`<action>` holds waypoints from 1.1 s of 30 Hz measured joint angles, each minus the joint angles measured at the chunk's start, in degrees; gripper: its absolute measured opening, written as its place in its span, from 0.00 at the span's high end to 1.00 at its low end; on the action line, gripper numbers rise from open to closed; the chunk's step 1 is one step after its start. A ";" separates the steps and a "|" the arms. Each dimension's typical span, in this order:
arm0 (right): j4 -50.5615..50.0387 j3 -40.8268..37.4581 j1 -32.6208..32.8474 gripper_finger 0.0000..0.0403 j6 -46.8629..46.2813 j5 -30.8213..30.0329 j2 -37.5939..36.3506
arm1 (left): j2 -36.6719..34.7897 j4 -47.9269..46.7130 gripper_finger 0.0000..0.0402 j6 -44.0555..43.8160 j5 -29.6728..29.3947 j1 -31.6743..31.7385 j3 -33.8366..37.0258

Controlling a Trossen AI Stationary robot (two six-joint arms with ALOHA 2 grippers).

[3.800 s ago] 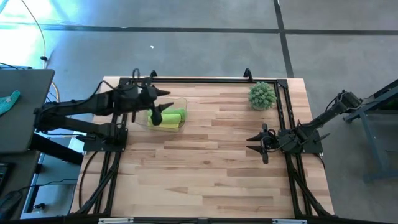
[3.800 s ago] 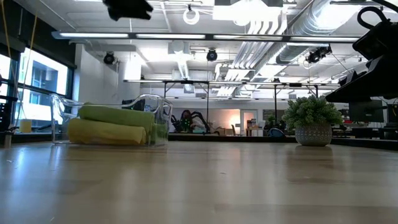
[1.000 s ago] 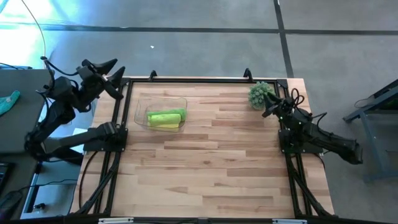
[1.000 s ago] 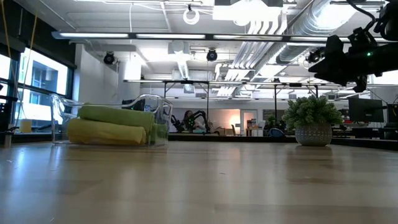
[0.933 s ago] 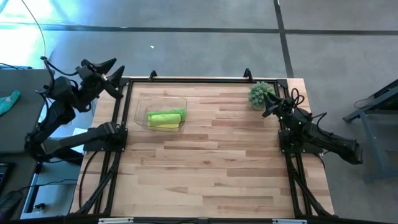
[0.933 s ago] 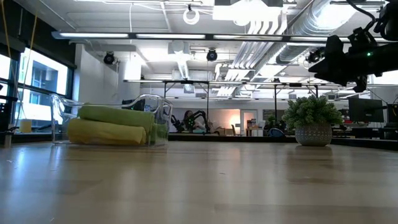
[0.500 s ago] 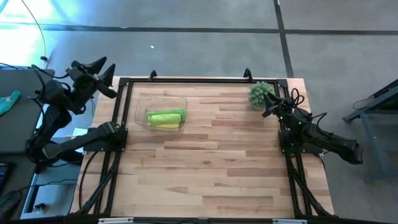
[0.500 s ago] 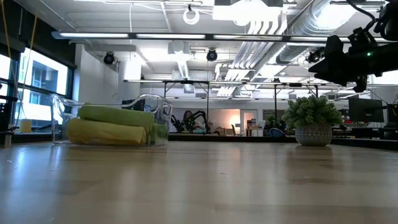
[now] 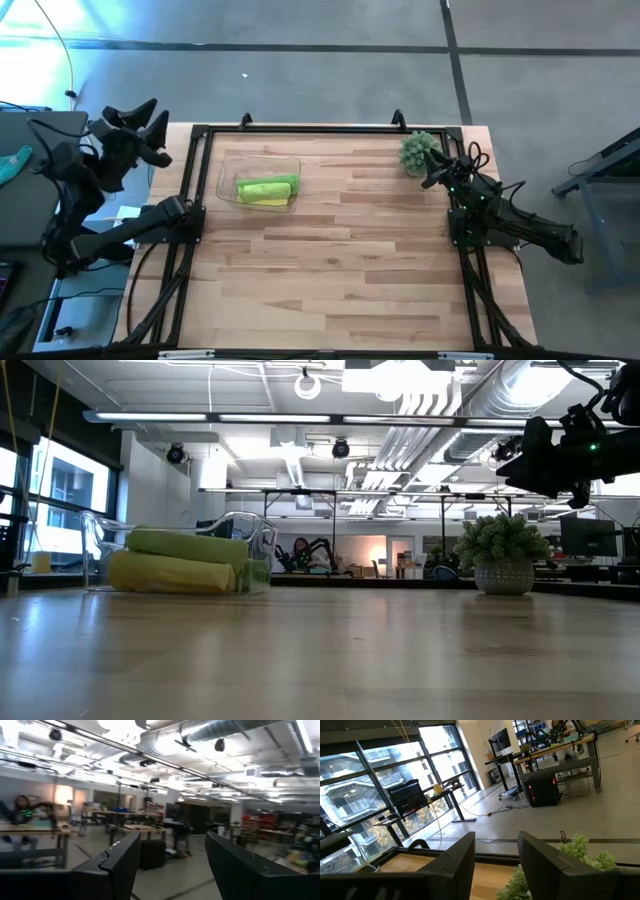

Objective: Roll microfiber towels into tight, uniform cylinder then place into a basket
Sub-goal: Return to Home Position

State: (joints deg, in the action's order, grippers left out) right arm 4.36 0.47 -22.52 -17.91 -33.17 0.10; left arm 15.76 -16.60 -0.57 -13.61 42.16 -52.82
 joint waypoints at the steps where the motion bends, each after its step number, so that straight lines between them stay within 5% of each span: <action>1: 0.02 0.00 0.00 0.65 0.00 0.00 0.00 | -0.54 -0.17 0.47 -0.18 0.59 -0.33 0.60; 6: 0.00 0.00 0.00 0.65 0.00 0.00 0.00 | -3.06 0.10 0.47 0.53 6.01 -2.11 6.74; 23: 0.00 0.00 0.00 0.65 0.01 0.00 0.00 | -13.86 11.57 0.47 -8.92 9.56 -9.02 33.67; 33: 0.00 0.00 0.02 0.65 0.02 0.00 0.22 | -15.55 17.91 0.47 -11.31 10.24 -14.39 43.15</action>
State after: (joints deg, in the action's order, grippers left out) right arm 4.36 0.47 -22.50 -17.89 -33.17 0.32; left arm 0.21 1.30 -11.88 -3.38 27.76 -9.67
